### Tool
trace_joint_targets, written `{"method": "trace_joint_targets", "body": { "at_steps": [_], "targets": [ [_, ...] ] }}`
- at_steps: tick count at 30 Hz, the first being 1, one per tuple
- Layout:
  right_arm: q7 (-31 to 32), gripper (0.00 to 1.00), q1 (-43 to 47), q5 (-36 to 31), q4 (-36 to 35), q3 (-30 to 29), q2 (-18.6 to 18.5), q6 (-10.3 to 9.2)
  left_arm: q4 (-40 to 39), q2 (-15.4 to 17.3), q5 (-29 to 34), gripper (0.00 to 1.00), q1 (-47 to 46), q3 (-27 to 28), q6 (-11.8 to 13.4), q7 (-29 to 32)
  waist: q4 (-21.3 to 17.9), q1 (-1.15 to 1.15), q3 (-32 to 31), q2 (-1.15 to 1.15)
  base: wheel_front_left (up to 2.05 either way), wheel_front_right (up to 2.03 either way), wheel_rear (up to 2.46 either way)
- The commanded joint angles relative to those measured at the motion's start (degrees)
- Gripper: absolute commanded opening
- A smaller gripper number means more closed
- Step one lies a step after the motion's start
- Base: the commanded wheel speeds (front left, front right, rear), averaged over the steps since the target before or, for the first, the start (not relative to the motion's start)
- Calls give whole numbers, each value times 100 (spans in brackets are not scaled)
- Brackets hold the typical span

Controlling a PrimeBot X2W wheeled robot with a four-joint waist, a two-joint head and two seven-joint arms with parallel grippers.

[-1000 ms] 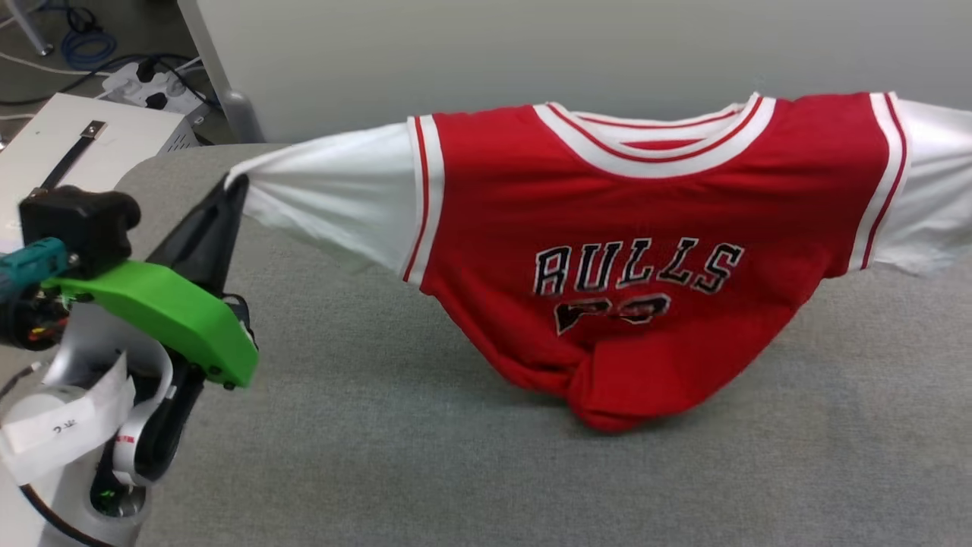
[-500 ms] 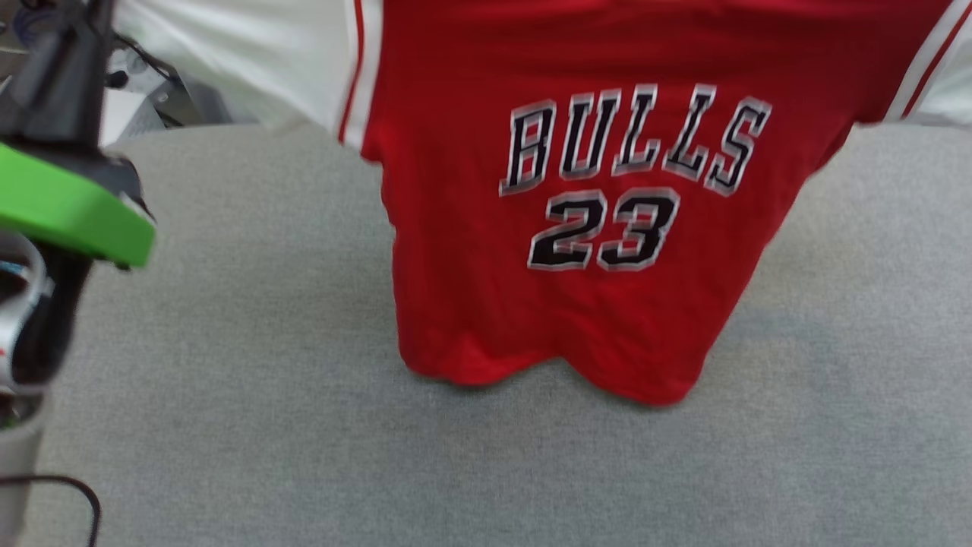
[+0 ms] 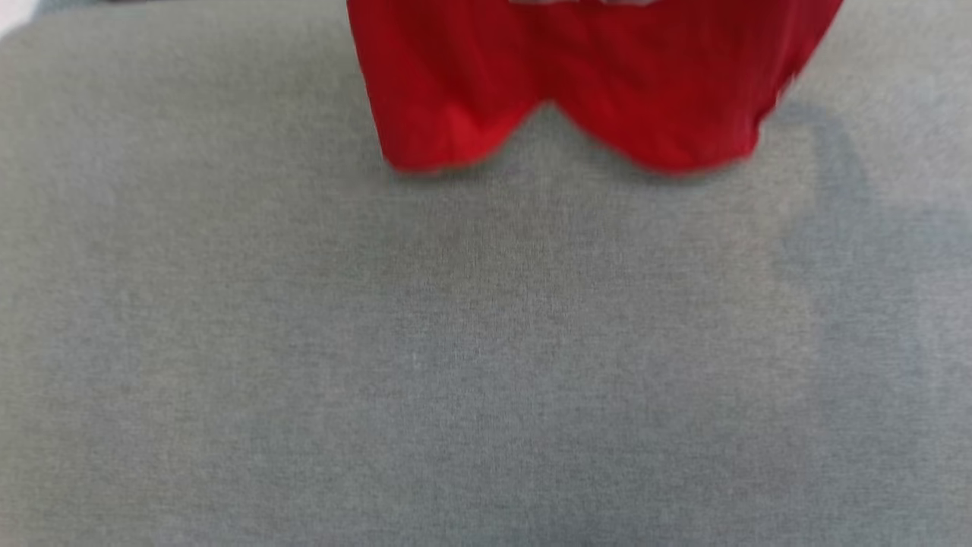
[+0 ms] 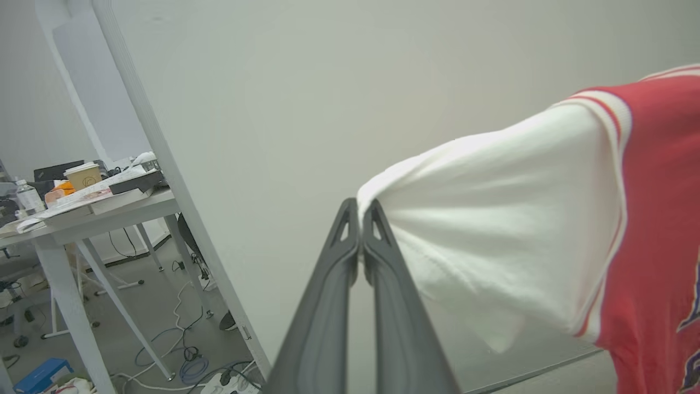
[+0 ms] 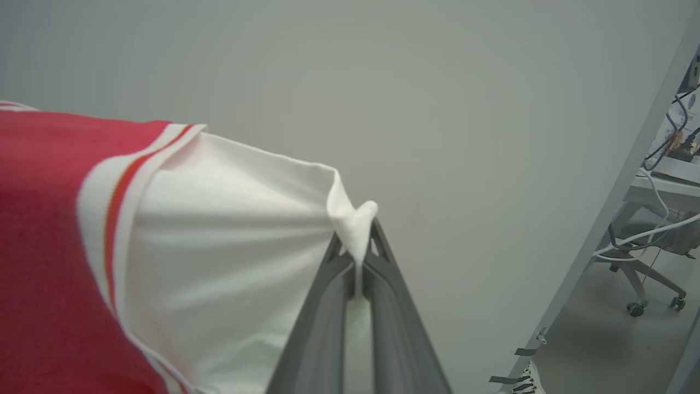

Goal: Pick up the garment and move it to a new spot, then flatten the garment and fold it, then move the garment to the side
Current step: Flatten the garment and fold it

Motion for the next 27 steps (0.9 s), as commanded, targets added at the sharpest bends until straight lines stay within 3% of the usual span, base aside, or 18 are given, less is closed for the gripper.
{"method": "trace_joint_targets", "body": {
  "at_steps": [1,9,14,20,27],
  "targets": [
    [-138,0,-371,-147,194,-1,-35,-11,230,55,142,0,-416,-22,-67,-61,-17,-1,807,0,0,0,0],
    [-1197,0,-2092,-770,1436,-31,219,-11,1843,-198,510,0,-2368,-393,-358,-815,-51,-1,1519,0,0,0,0],
    [-1767,0,-2658,-1141,2171,-226,420,-11,2724,-415,611,0,-2988,-577,-424,-1508,4,-1,1726,0,0,0,0],
    [-2300,0,-2699,-1221,2856,-243,637,-11,3574,-664,522,0,-3046,-868,-468,-2103,73,-1,1835,0,0,0,0],
    [-2605,0,-2092,-1009,3431,79,587,-11,4205,-1139,214,0,-2229,-1201,-481,-2791,230,-1,1620,0,0,0,0]
  ]
}}
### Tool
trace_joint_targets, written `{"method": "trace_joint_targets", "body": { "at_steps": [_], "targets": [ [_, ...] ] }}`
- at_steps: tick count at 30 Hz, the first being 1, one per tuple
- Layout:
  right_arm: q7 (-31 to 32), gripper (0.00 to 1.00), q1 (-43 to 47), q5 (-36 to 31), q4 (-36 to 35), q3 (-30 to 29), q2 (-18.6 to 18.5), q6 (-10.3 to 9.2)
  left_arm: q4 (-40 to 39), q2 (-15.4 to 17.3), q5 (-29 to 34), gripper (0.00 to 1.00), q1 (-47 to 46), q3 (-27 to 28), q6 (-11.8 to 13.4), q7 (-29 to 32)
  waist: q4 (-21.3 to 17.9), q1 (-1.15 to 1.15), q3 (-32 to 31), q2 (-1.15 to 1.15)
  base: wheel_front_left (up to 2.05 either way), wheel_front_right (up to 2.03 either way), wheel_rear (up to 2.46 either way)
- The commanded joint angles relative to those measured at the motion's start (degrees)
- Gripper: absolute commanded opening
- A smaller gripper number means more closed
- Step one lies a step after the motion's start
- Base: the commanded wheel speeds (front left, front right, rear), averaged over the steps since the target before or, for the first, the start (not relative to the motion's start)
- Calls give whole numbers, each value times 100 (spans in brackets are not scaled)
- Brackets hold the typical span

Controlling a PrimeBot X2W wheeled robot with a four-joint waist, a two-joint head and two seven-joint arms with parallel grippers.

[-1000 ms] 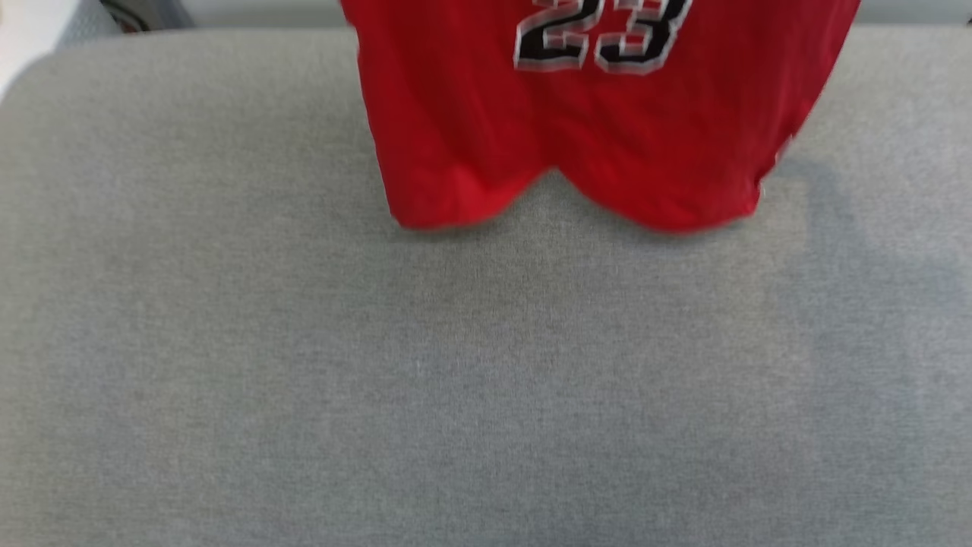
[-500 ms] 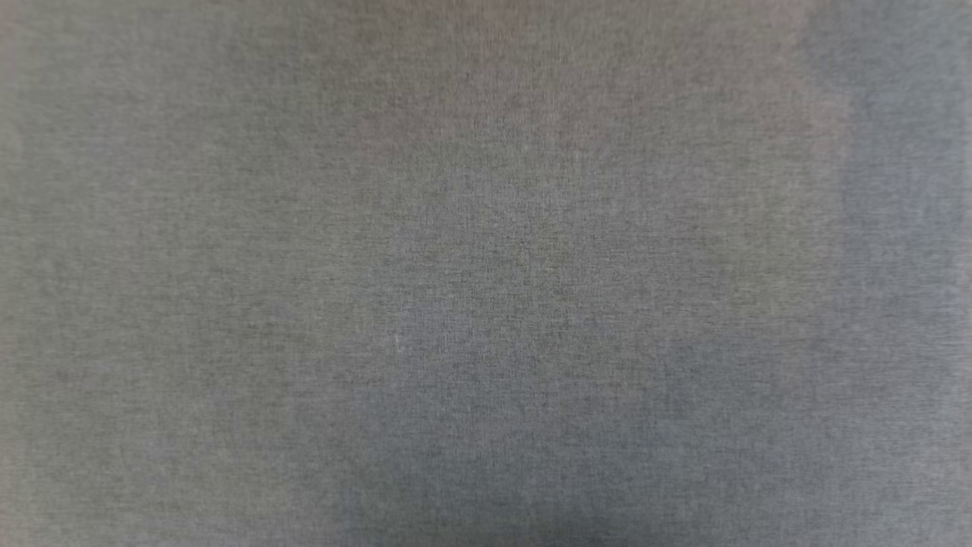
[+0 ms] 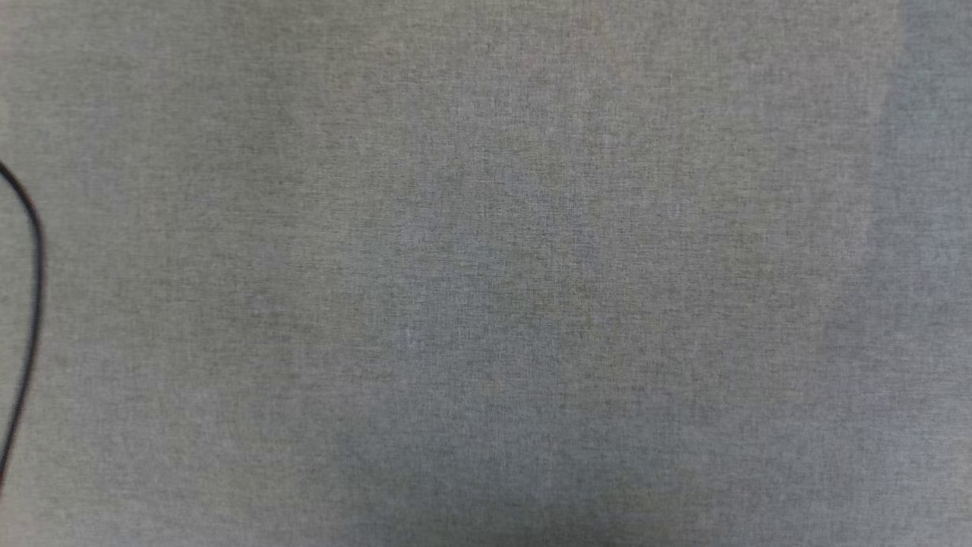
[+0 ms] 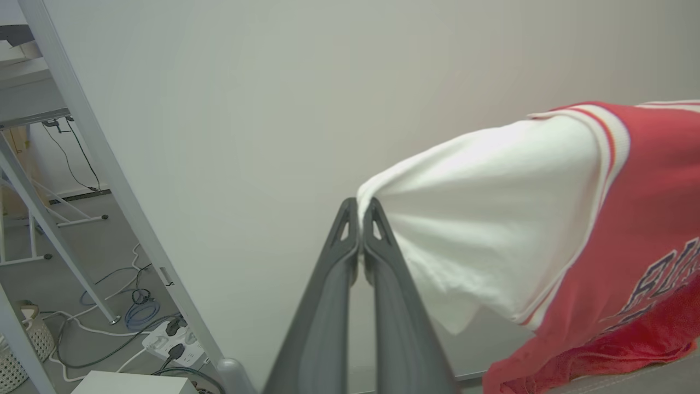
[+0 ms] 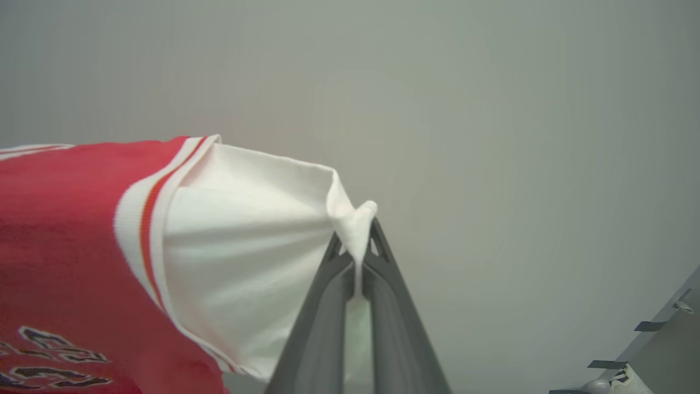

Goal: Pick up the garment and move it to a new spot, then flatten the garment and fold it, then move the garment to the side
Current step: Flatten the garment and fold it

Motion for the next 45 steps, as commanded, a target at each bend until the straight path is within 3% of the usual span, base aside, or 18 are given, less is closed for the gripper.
{"method": "trace_joint_targets", "body": {
  "at_steps": [1,10,22,28,36,38,39,45],
  "targets": [
    [-83,0,212,68,66,65,-48,-11,69,-59,-26,0,274,-95,-14,-84,62,-1,-176,0,0,0,0],
    [-150,0,1853,921,322,660,-127,-11,314,-388,-370,0,1944,-609,-15,-369,73,-1,-1068,0,0,0,0],
    [388,0,4634,2632,-393,1385,-603,-11,124,-487,-704,0,4172,-1142,-16,-433,135,-1,-2323,0,0,0,0],
    [751,0,5825,3267,-1073,1741,-904,-11,47,-358,-838,0,5069,-1441,-16,-209,128,-1,-2736,0,0,0,0],
    [1124,0,7119,3595,-1978,2190,-1453,-11,-234,-187,-1050,0,6014,-1614,46,232,150,-1,-3220,0,0,0,0],
    [1223,0,7436,3668,-2208,2252,-1590,-11,-353,-105,-1102,0,6247,-1641,90,345,156,-1,-3346,0,0,0,0],
    [1336,0,7834,3635,-2568,2418,-1846,-11,-566,6,-1190,0,6530,-1650,142,467,170,-1,-3494,0,0,0,0],
    [1674,0,8625,3748,-3143,2462,-2168,-11,-1122,306,-1381,0,7143,-1636,310,717,188,-1,-3741,0,0,0,0]
  ]
}}
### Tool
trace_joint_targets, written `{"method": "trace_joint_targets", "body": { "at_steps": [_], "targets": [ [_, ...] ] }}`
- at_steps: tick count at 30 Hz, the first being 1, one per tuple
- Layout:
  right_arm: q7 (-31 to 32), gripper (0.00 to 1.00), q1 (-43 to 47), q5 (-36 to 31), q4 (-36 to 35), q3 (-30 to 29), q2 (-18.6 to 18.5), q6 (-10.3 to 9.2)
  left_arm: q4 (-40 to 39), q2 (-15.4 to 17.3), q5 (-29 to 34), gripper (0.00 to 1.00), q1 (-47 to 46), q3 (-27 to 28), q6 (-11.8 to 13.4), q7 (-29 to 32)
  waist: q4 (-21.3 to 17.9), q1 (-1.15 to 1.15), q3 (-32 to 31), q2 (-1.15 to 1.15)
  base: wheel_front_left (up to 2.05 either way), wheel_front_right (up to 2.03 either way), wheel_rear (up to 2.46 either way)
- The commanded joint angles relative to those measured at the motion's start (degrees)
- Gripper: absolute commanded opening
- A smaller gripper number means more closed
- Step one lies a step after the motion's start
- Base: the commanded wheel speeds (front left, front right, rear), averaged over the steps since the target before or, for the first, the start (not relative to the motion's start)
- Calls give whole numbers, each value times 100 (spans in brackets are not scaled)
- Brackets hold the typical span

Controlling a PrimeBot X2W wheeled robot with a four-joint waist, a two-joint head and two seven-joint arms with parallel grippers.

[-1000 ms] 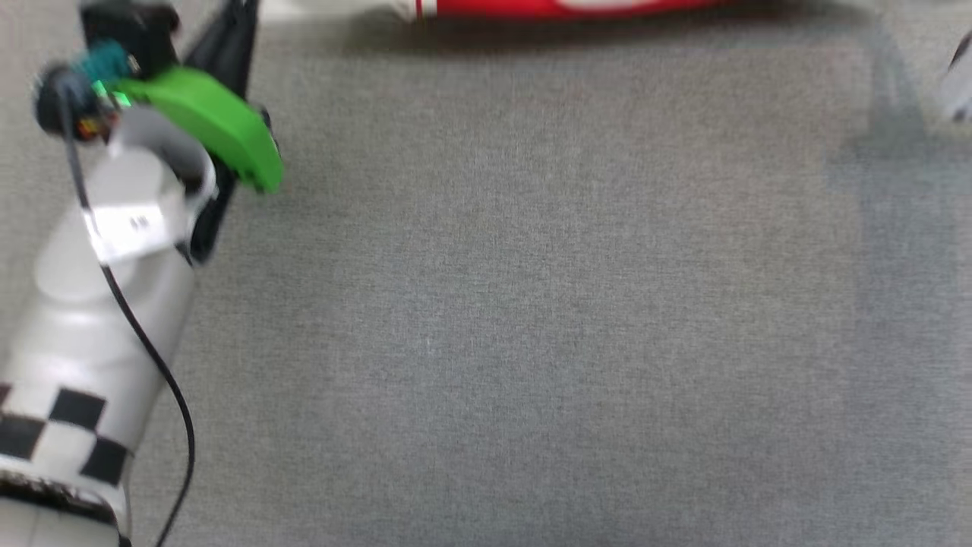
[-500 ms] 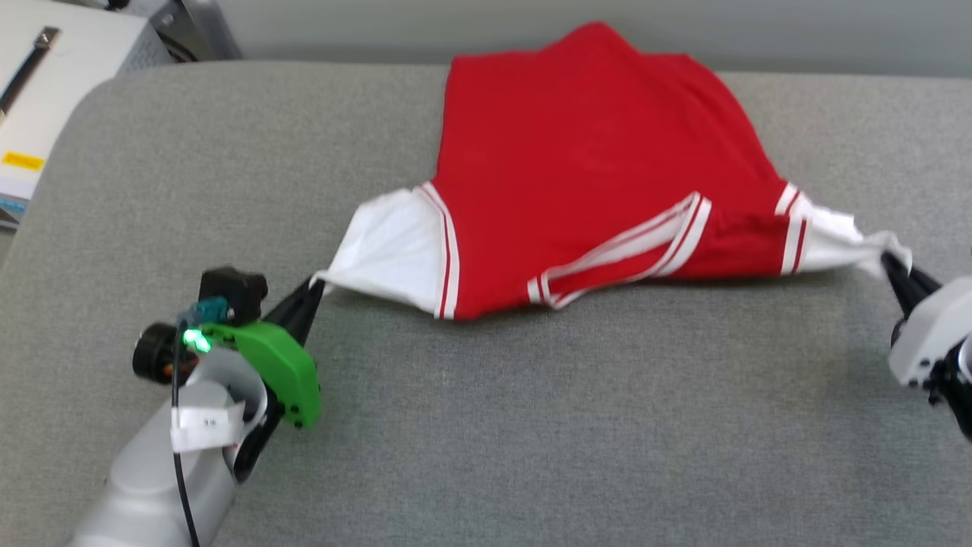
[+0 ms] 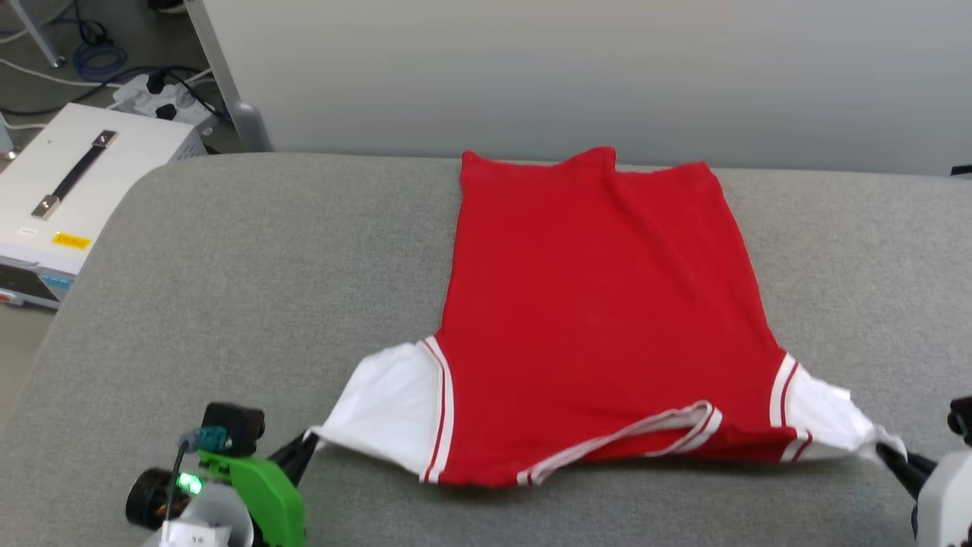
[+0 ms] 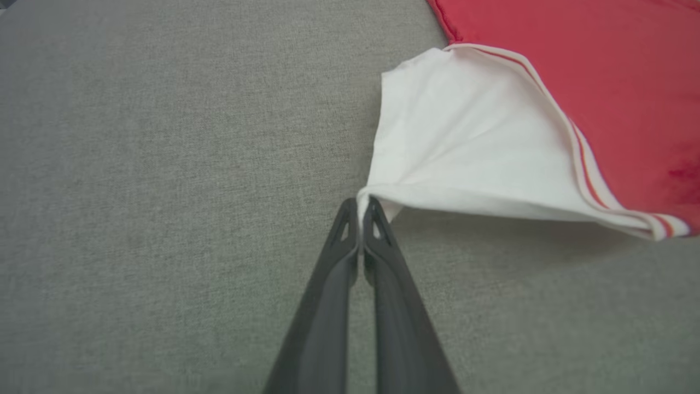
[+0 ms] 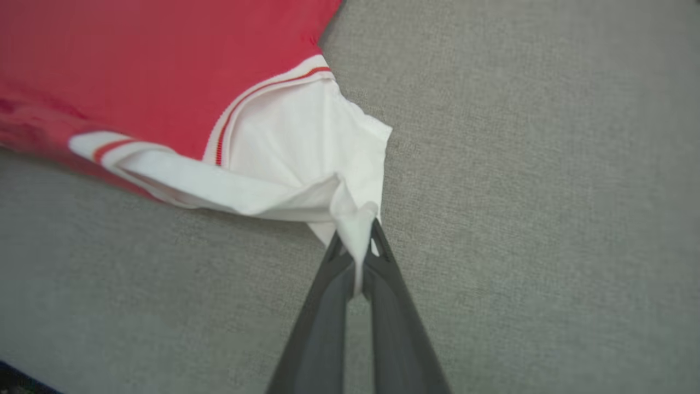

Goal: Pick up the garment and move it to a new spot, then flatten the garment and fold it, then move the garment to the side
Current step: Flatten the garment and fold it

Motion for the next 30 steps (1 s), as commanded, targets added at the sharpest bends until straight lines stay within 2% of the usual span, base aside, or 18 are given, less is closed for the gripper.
{"method": "trace_joint_targets", "body": {
  "at_steps": [1,6,12,13,14,17,22,27,30],
  "targets": [
    [78,0,200,82,-100,-47,-92,-10,-99,139,-78,0,233,-2,70,83,19,1,-148,0,0,0,0],
    [417,0,826,77,-533,-211,-244,-10,-748,435,-240,0,722,20,229,302,31,1,-214,0,0,0,0],
    [680,0,1227,55,-810,-622,-101,-10,-1447,595,-294,0,983,-7,441,518,47,1,-199,0,0,0,0],
    [677,62,1241,-8,-804,-785,-26,-10,-1564,595,-332,0,1004,-16,461,592,56,1,-184,0,0,0,0],
    [723,100,1262,0,-816,-888,53,-10,-1657,595,-373,0,1002,-23,464,668,73,1,-160,0,0,0,0],
    [952,100,1263,66,-1003,-1220,222,-10,-1946,668,-426,0,917,-63,479,976,118,1,-92,0,0,0,0],
    [1547,100,1106,74,-1516,-1880,302,-10,-2568,888,-275,0,721,-224,614,1574,262,1,152,0,0,0,0],
    [2606,100,559,-32,-2154,-2475,589,-10,-3518,1097,-203,0,629,-202,920,1995,470,1,624,0,0,0,0],
    [3277,100,-1,-114,-2309,-2723,828,-10,-3991,1222,-173,0,601,-215,1044,2238,614,1,959,0,0,0,0]
  ]
}}
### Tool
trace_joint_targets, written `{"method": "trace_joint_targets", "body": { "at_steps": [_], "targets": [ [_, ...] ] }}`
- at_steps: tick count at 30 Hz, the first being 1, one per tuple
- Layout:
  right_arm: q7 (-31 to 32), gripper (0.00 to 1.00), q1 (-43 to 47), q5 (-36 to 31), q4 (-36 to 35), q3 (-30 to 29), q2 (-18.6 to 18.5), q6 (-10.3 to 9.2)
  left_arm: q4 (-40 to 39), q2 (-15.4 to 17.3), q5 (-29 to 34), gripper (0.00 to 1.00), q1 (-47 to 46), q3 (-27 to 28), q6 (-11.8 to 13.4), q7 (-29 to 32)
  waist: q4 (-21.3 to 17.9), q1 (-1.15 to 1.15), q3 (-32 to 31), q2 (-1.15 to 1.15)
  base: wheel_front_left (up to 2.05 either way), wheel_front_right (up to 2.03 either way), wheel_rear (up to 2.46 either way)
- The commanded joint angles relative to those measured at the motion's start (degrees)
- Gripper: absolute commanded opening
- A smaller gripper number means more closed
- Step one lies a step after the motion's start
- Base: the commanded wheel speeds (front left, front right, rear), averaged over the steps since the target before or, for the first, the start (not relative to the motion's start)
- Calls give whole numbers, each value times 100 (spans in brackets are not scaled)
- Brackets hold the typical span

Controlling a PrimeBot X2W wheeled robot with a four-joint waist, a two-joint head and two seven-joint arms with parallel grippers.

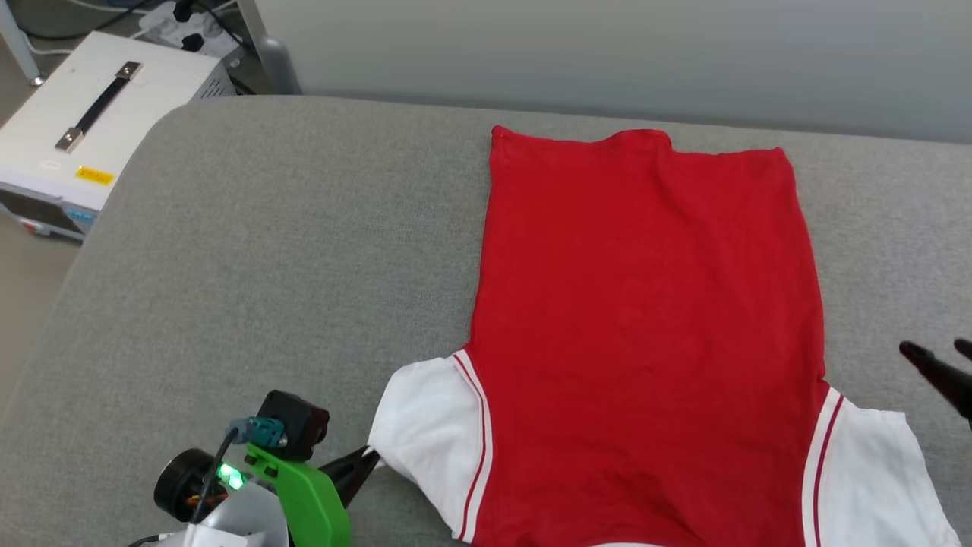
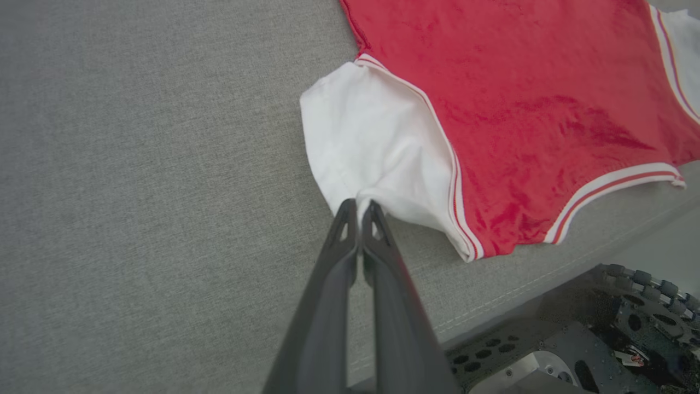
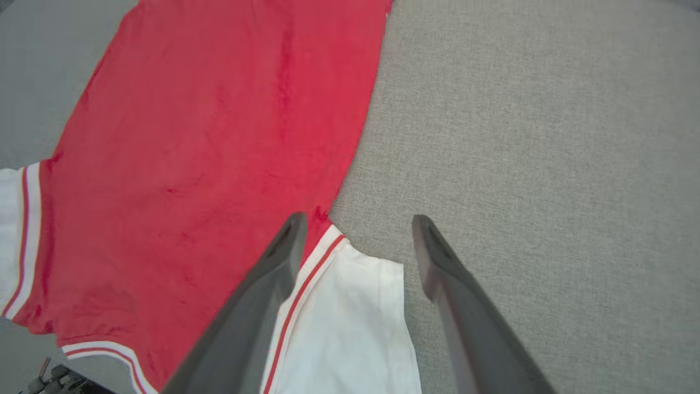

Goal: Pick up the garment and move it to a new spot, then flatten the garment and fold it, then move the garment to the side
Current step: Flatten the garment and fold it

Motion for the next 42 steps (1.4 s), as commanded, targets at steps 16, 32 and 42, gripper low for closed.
{"method": "trace_joint_targets", "body": {
  "at_steps": [16,32,42],
  "targets": [
    [2553,100,-4089,-1560,1109,-531,421,-3,-1173,-62,464,0,-819,8,101,190,1165,0,2287,0,0,0,0],
    [2815,100,-5297,-2500,2319,-553,185,-3,-1007,-380,544,0,-1189,-59,-105,-47,1693,0,2970,0,0,0,0],
    [2930,0,-4899,-2426,2572,-217,-30,-3,-868,-451,538,0,-1262,-60,-121,-122,1735,0,2959,0,0,0,0]
  ]
}}
